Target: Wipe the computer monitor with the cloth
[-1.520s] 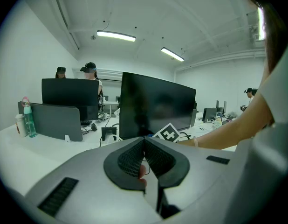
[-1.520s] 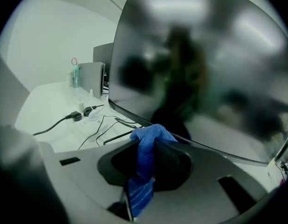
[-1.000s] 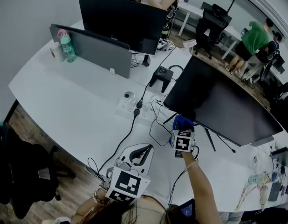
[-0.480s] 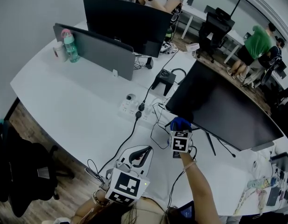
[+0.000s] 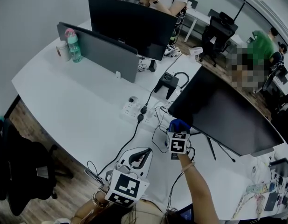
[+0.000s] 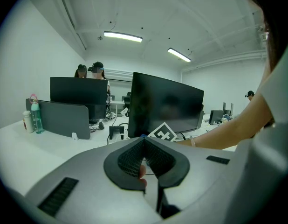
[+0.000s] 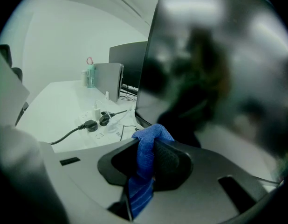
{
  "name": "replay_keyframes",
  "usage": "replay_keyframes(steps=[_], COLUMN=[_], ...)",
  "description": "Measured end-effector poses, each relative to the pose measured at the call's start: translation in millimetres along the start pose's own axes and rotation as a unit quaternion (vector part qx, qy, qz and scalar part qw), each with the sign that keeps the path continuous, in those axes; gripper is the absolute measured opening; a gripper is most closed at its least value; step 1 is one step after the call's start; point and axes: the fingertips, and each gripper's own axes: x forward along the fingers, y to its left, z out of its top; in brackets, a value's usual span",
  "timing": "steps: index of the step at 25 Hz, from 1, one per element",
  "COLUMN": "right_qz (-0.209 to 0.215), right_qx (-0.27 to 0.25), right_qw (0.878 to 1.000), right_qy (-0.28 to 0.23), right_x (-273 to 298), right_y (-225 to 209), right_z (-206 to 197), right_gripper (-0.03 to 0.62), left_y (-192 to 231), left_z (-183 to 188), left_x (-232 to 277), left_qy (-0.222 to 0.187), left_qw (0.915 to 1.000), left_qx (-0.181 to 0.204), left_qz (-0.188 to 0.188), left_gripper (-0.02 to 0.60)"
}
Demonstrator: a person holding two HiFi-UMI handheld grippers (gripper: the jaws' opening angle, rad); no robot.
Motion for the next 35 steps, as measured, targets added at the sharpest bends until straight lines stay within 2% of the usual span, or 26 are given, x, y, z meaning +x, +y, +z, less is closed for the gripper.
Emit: replay_keyframes(steps=[20, 35], right_qz=[0.018, 0.042], right_qx=[-0.002, -0.010], right_qw=[1.000, 0.999], right_qy=[0.004, -0.006], right_x=[13.7, 23.4], right_y=[24.0, 55.9], right_z=[14.1, 30.0], right_gripper=[0.072, 0.072], left_y=[6.5, 13.6], left_z=[-6.1, -6.6], left_x=[-1.0, -3.2], left_qy=[0.012, 0.006], left_qw=[0.9999, 0.9998], left_qx=[-0.008, -0.014], left_qz=[0.007, 0.014], left_gripper=[0.009, 0.009])
